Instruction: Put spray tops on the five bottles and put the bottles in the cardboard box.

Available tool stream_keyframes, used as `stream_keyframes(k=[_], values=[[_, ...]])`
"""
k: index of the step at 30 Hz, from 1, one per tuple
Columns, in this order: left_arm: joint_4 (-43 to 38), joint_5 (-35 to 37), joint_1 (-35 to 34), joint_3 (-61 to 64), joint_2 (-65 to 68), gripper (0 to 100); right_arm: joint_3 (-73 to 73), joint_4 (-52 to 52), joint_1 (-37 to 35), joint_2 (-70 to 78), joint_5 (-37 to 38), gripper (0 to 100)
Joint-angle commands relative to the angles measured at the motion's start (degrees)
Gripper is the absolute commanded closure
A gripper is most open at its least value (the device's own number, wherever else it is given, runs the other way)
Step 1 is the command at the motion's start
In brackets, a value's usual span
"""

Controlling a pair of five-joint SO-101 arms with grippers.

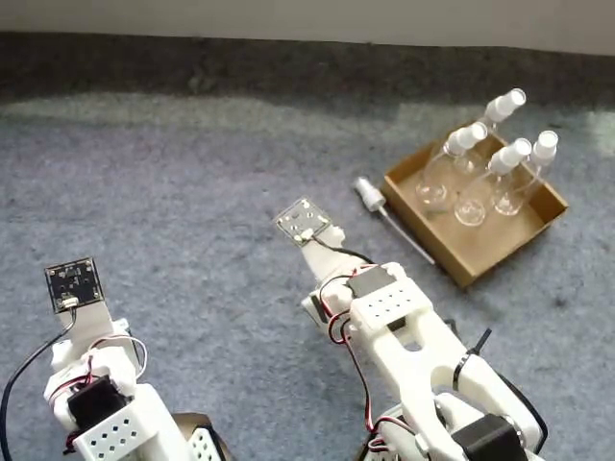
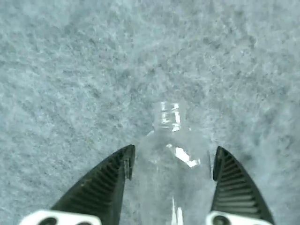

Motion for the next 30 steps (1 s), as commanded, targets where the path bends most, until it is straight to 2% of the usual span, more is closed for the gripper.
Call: stream_keyframes(k=[1, 5, 15, 21, 30], values=[[-0.62, -0.44, 1.01, 1.19, -0.57, 100, -3.47, 0.57, 0.84, -0.40, 3.78, 77.8], [-0.62, -0.44, 1.01, 1.19, -0.57, 100, -3.74, 4.09, 1.01, -0.40, 6.68, 77.8], [-0.62, -0.44, 1.01, 1.19, -0.57, 100, -3.30, 4.44, 1.27, -0.31, 14.86, 77.9], [-0.62, -0.44, 1.01, 1.19, -0.57, 100, -3.30, 6.20, 5.67, 0.22, 20.40, 77.9], [-0.62, -0.44, 1.01, 1.19, -0.57, 100, -4.00, 14.02, 5.76, 0.31, 21.27, 77.9]])
